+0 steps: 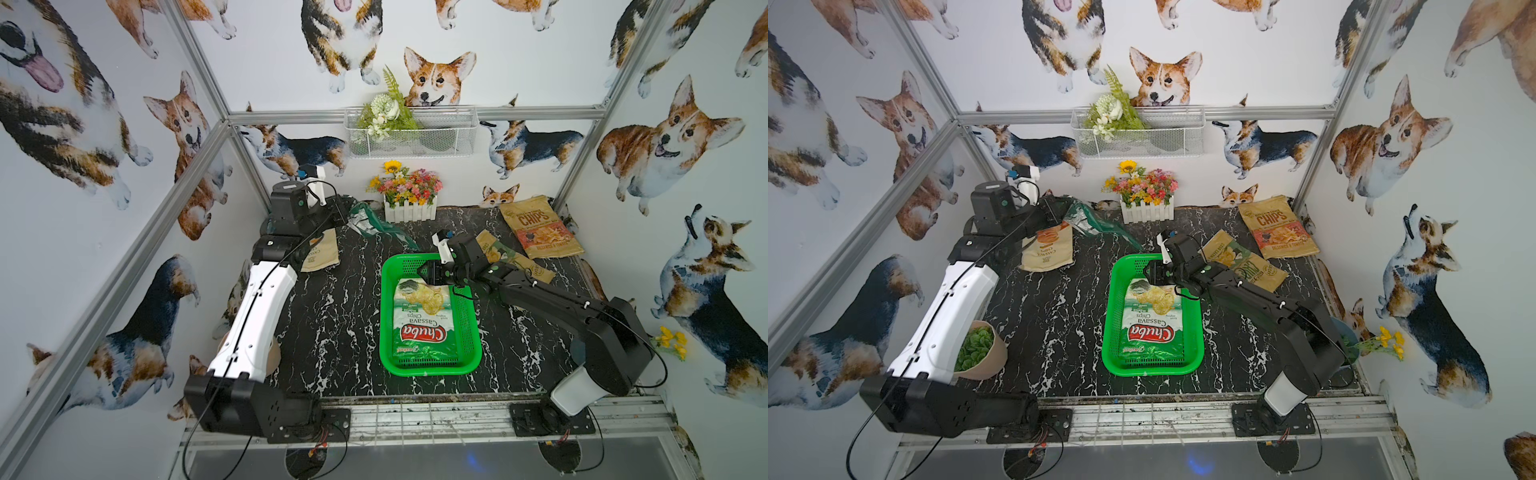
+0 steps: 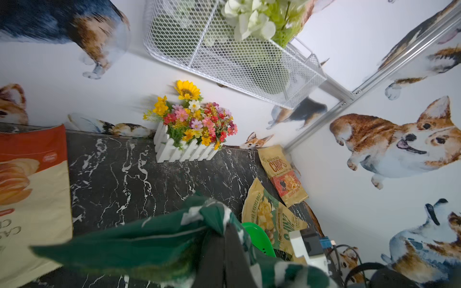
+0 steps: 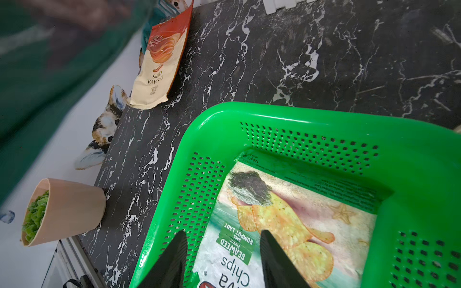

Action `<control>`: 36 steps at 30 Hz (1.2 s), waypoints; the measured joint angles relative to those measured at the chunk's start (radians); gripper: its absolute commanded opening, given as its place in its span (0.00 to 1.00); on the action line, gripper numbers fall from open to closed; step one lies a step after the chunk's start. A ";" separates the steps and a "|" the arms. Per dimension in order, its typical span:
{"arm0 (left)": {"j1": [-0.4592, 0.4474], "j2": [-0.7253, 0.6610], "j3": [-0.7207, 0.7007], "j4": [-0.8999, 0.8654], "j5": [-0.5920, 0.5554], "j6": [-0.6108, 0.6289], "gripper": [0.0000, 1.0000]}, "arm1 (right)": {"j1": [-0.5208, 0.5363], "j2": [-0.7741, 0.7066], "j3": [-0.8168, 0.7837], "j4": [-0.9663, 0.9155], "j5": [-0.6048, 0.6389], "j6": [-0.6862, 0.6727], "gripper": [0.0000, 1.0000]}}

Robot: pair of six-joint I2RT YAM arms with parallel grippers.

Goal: Put the potato chips into the basket
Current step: Pick up the potato chip from the center of the board, then place the potato chip in the basket.

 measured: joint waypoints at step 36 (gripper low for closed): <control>-0.703 -0.181 -0.406 0.752 -0.636 -0.166 0.00 | -0.351 -0.208 -0.164 0.053 -0.148 0.113 0.49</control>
